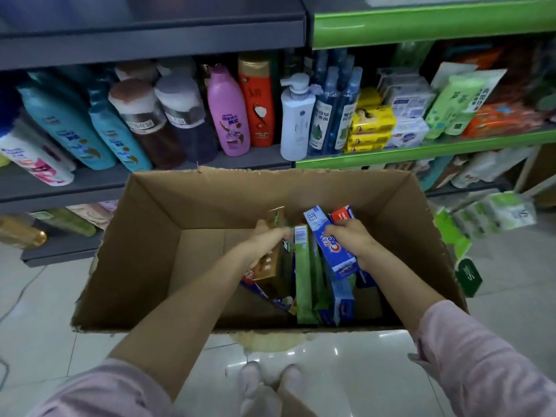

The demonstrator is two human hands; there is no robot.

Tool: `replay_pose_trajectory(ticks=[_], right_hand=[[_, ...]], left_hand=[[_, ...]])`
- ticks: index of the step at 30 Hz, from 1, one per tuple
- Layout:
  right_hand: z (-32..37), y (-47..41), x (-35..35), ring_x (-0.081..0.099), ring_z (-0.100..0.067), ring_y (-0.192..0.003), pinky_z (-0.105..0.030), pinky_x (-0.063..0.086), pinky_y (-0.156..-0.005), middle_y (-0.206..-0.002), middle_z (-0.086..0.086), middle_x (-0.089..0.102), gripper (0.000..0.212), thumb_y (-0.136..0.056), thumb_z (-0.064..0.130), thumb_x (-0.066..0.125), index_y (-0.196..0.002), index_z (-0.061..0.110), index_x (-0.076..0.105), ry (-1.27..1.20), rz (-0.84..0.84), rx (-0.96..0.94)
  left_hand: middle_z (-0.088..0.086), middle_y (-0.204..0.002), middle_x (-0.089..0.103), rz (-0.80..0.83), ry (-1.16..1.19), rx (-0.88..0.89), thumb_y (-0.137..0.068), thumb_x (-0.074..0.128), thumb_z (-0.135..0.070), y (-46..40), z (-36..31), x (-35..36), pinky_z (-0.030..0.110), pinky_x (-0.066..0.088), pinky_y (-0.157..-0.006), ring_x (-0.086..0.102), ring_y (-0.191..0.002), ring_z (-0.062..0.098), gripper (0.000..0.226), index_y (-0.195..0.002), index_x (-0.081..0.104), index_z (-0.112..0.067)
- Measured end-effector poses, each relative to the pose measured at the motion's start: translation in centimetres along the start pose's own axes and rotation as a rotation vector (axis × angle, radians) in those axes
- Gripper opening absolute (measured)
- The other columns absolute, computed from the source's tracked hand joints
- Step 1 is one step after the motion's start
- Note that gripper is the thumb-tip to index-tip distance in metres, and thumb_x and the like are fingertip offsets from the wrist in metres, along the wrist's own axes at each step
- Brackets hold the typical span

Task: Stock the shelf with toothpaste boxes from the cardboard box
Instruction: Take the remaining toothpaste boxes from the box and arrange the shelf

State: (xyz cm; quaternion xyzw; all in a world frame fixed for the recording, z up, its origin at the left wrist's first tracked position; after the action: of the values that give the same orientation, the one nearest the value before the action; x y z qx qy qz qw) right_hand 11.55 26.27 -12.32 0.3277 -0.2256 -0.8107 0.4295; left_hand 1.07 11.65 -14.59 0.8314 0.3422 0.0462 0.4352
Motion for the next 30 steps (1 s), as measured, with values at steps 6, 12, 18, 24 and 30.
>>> replay_pose_trajectory(ticks=[6,12,18,24,30], right_hand=[[3.3,3.4,1.7,0.061,-0.015,-0.047,-0.019,0.045,-0.046,-0.058,-0.005,0.063,0.015,-0.087,0.018,0.053,-0.075,0.010,0.052,-0.112,0.109,-0.104],[8.8,7.1,3.8,0.064,-0.004,-0.049,-0.015,0.049,-0.046,-0.075,-0.002,0.068,0.030,-0.086,0.035,0.065,-0.101,0.010,0.057,-0.189,0.119,-0.329],[17.5,10.8,6.4,0.065,-0.013,-0.069,-0.022,0.052,-0.059,-0.086,0.000,0.067,0.037,-0.080,0.035,0.072,-0.105,0.015,0.053,-0.191,0.108,-0.569],[25.2,13.3,9.9,0.061,-0.022,-0.062,-0.032,0.051,-0.060,-0.077,-0.009,0.065,0.014,-0.084,0.024,0.062,-0.090,0.012,0.058,-0.218,0.150,-0.709],[33.1,13.1,14.0,0.061,-0.024,-0.100,-0.038,0.051,-0.085,-0.123,0.000,0.053,0.048,-0.091,0.021,0.053,-0.137,0.026,0.039,-0.159,0.061,-0.860]], left_hand=[[0.012,-0.104,0.062,0.015,0.249,0.199,-0.087,0.057,-0.029,4.1,-2.8,-3.7,0.032,0.056,-0.063,0.065,-0.083,0.024,0.053,-0.133,0.037,-0.013],[0.008,-0.090,0.068,-0.130,0.363,0.441,-0.089,0.057,-0.020,8.6,-5.2,-8.1,0.029,0.053,-0.069,0.064,-0.075,0.020,0.011,-0.099,0.059,-0.017],[0.008,-0.104,0.068,-0.288,0.400,0.613,-0.083,0.063,-0.028,14.1,-8.0,-14.7,0.038,0.051,-0.088,0.065,-0.093,0.023,0.019,-0.100,0.058,-0.021],[0.004,-0.098,0.064,-0.496,0.360,0.773,-0.083,0.063,-0.031,18.7,-11.5,-21.5,0.031,0.049,-0.074,0.062,-0.084,0.018,0.022,-0.100,0.055,-0.020],[-0.008,-0.080,0.055,-0.759,0.056,0.866,-0.086,0.063,-0.034,20.7,-13.5,-30.3,0.016,0.036,-0.061,0.051,-0.073,0.009,0.025,-0.100,0.054,-0.016]])
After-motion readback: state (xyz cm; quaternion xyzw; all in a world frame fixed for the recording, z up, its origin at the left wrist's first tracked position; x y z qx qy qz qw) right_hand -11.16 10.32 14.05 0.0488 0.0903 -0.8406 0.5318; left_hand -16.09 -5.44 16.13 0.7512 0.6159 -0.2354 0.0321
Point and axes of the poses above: each hand's wrist, its own y-axis away from the middle knuckle, its own x-axis out of the palm, z = x × y, the point moved 3 cm from there along -y, towards the middle knuckle
